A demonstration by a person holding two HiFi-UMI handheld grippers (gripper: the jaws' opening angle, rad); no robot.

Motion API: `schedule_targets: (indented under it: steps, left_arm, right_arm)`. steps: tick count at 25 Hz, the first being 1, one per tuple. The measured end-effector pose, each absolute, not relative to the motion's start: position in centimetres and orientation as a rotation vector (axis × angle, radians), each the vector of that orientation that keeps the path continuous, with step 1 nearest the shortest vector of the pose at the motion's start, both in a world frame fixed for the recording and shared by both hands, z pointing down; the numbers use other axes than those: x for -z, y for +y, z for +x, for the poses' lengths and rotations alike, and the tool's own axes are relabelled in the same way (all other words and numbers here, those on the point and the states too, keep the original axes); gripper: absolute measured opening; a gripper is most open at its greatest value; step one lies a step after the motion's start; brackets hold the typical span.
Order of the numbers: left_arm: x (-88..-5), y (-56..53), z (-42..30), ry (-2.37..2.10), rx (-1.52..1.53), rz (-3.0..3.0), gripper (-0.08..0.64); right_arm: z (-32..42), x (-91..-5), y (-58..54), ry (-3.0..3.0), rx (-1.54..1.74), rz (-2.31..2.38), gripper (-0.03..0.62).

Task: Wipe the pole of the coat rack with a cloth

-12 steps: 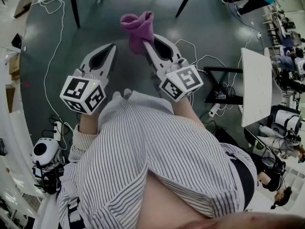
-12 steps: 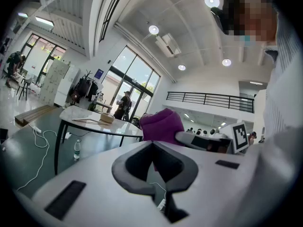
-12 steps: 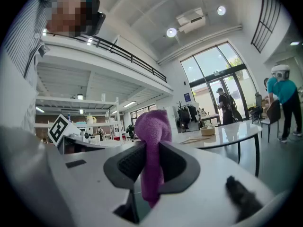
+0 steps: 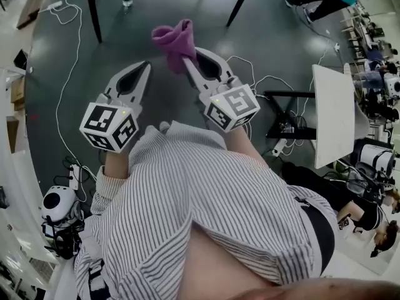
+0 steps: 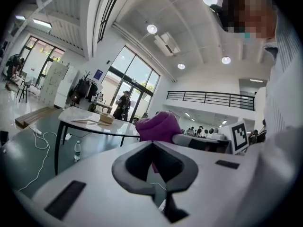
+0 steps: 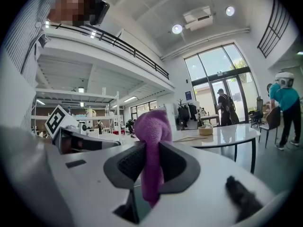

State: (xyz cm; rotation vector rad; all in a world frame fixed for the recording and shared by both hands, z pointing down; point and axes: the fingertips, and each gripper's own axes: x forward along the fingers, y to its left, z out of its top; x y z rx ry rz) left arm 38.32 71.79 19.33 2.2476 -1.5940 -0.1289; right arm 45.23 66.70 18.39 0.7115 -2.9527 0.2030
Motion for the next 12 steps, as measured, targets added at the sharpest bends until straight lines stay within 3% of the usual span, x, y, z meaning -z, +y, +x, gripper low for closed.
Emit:
schedule_targets:
  steps: [12]
  left_arm:
    - [-21.1, 69.6, 39.1, -1.646, 0.173, 2.156, 0.011]
  right_arm:
    - [46.7, -20.1, 64.8, -2.961, -0.269, 0.684, 0.08]
